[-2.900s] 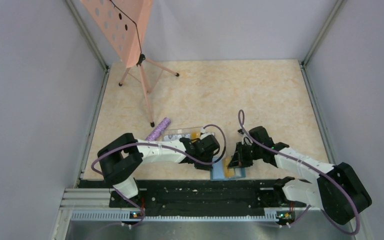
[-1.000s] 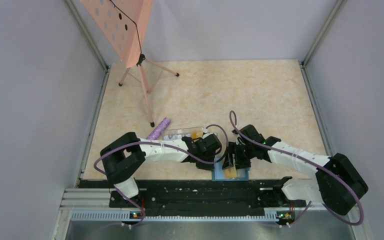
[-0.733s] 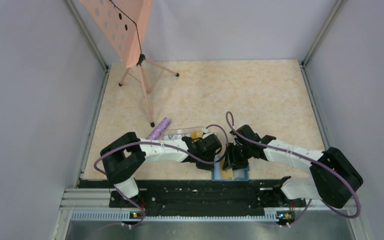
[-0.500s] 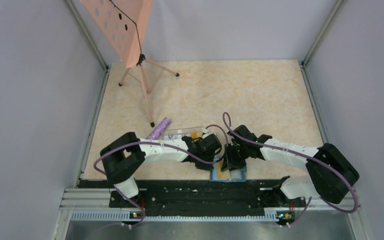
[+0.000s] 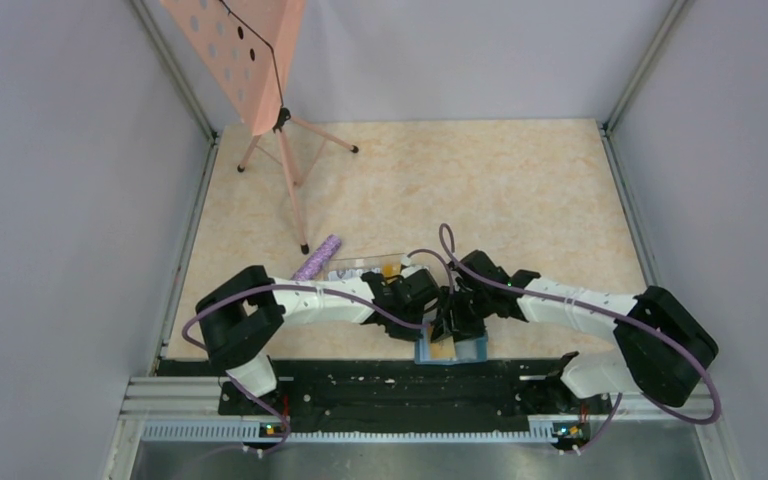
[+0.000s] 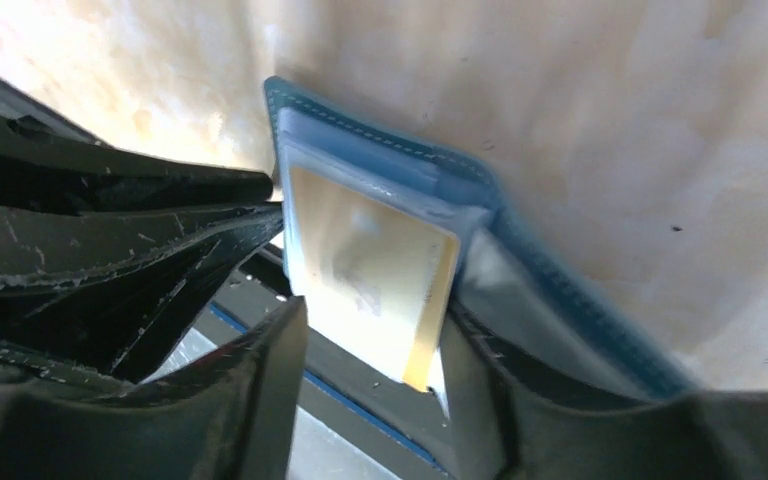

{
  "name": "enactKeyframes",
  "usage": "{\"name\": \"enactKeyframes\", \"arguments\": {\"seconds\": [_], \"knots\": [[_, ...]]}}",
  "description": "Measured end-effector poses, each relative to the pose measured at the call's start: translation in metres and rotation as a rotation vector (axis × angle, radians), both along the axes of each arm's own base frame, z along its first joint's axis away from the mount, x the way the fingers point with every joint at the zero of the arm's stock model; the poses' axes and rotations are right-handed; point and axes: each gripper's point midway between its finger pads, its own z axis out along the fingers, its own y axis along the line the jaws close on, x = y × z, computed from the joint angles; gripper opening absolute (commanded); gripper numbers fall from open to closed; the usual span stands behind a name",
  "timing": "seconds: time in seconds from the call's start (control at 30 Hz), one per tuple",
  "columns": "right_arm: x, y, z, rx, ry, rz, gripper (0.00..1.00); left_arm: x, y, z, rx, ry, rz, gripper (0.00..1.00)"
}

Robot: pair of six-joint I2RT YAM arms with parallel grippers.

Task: Put the credit cards into the card holder
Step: Insert the credit card into the card holder.

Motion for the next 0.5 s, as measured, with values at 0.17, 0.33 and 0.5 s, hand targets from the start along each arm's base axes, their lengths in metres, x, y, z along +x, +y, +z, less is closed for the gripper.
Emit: {"name": "enactKeyframes", "arguments": {"seconds": [0.17,0.33,0.5], "knots": [[-0.002,0.0,0.006,0.001,-0.027,0.01,0.64,0.004,0.01,0.012,0.018,-0.037,0.016,0.25],[-0.005,-0.005,0.005,-0.023,-0.024,0.008,0.58,0.004,0.013,0.016,0.022,-0.047,0.02,0.22],[-0.008,-0.007,0.004,-0.04,-0.017,0.011,0.32,0.004,0.011,0.016,0.014,-0.043,0.017,0.2]]}}
